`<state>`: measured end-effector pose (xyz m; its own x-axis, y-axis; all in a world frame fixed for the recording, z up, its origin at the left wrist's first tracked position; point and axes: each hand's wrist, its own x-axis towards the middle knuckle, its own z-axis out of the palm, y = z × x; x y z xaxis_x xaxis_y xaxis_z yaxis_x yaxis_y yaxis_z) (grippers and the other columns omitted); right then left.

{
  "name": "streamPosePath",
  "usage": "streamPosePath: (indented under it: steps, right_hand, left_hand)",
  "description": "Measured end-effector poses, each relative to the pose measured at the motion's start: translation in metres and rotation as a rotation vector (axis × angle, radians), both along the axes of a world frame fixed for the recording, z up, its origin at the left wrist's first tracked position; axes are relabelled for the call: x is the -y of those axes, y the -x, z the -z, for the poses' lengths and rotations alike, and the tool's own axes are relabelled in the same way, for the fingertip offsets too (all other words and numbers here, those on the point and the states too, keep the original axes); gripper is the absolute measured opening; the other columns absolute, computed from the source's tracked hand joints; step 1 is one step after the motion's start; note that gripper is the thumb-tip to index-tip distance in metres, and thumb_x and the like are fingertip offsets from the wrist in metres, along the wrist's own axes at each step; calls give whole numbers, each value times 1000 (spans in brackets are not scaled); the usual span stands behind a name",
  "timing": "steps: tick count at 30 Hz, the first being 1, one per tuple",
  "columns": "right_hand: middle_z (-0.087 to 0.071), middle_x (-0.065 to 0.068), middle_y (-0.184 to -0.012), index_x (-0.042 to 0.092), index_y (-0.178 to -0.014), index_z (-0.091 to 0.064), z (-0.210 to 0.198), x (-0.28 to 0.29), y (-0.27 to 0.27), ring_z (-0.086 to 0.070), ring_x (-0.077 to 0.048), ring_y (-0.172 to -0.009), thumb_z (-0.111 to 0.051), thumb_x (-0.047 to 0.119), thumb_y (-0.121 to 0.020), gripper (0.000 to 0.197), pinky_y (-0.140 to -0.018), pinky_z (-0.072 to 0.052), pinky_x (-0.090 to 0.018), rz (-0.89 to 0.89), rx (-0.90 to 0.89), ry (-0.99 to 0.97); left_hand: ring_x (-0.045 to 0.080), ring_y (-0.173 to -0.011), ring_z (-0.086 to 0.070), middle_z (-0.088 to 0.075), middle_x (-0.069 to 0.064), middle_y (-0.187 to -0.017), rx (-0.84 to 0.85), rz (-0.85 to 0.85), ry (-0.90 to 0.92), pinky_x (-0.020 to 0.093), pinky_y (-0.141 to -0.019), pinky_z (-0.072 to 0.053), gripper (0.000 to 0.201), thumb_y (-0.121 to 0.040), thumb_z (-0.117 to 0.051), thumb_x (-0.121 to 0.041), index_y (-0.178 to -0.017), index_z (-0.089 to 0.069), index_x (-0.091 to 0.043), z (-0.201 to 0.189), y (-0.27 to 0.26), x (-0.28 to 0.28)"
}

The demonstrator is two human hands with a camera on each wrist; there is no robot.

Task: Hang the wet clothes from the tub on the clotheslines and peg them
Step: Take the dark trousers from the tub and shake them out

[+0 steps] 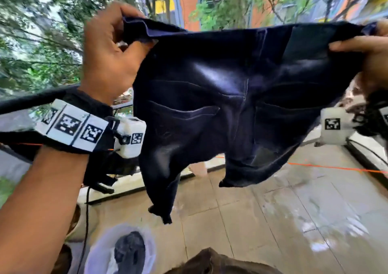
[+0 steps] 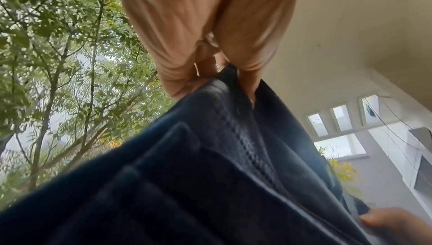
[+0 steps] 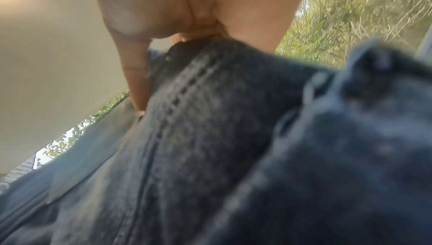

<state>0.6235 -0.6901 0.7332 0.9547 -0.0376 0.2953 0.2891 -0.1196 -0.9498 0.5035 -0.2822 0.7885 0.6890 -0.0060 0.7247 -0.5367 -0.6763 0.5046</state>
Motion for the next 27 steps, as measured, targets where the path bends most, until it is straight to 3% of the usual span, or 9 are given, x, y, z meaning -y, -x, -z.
streamPosePath:
  steps: [2,5,6,8,11,16,19,22,27]
  right_hand:
    - [-71,-21,-90,-12,-93,-63,-5,1,-6,-66,-26,-78,-84,20,-69,45,-75,-59,-48,40,57,18]
    - [-68,20,-67,14,-83,-71,8,-7,-22,-55,8,-63,-81,25,-75,17,-61,-47,-16,146,102,168]
    - [-65,23,-64,19,-83,-71,18,-14,-24,-51,13,-59,-80,30,-75,16,-58,-42,-13,154,103,233]
    - [-63,21,-63,16,-85,-74,50,-18,-42,-47,11,-57,-79,44,-71,32,-56,-40,-16,216,35,338]
    - [-55,20,-48,16,-71,-70,105,-25,-64,-46,10,-48,-81,41,-73,28,-50,-35,-12,285,-126,444]
    - [-70,-4,-75,12,-85,-74,188,-37,-80,-64,-17,-73,-78,46,-75,36,-64,-48,-29,312,-347,670]
    - [-74,-11,-87,14,-95,-76,231,-43,-84,-69,-26,-83,-77,50,-75,42,-68,-50,-30,292,-505,788]
    - [-72,-8,-88,16,-97,-76,267,-50,-79,-66,-21,-83,-78,40,-78,31,-68,-45,-27,201,-624,816]
    - [-66,6,-76,27,-90,-73,319,-56,-66,-70,-26,-85,-81,26,-76,16,-77,-60,-46,22,-878,778]
  left_hand:
    - [14,-88,-66,-66,-1,-93,47,15,5,28,-77,-54,20,-91,-70,-22,-99,-54,-29,-1,-23,3]
    - [22,-83,-64,-65,10,-92,-2,6,62,38,-74,-53,17,-89,-71,-20,-100,-57,-20,25,-66,-5]
    - [19,-80,-61,-63,6,-90,-42,-6,79,36,-72,-51,18,-87,-70,-17,-98,-57,-23,39,-78,-7]
    - [9,-74,-57,-60,-3,-82,-156,-18,129,29,-69,-47,26,-84,-69,-14,-92,-55,-34,72,-101,-7]
    - [-9,-68,-54,-61,-17,-74,-312,-6,202,18,-69,-46,28,-82,-69,-12,-86,-56,-36,127,-131,-12]
    - [-11,-68,-54,-63,2,-83,-492,1,190,13,-70,-44,18,-80,-66,-18,-93,-61,-28,206,-163,-17]
    - [5,-77,-61,-66,1,-87,-647,4,128,28,-78,-51,17,-75,-65,-28,-87,-60,-39,247,-172,-21]
    - [26,-89,-68,-72,5,-92,-799,11,-40,40,-84,-54,24,-71,-64,-39,-94,-68,-32,285,-174,-22]
    - [26,-94,-65,-72,10,-98,-977,146,-260,25,-76,-37,27,-78,-78,-15,-104,-70,-14,338,-158,-7]
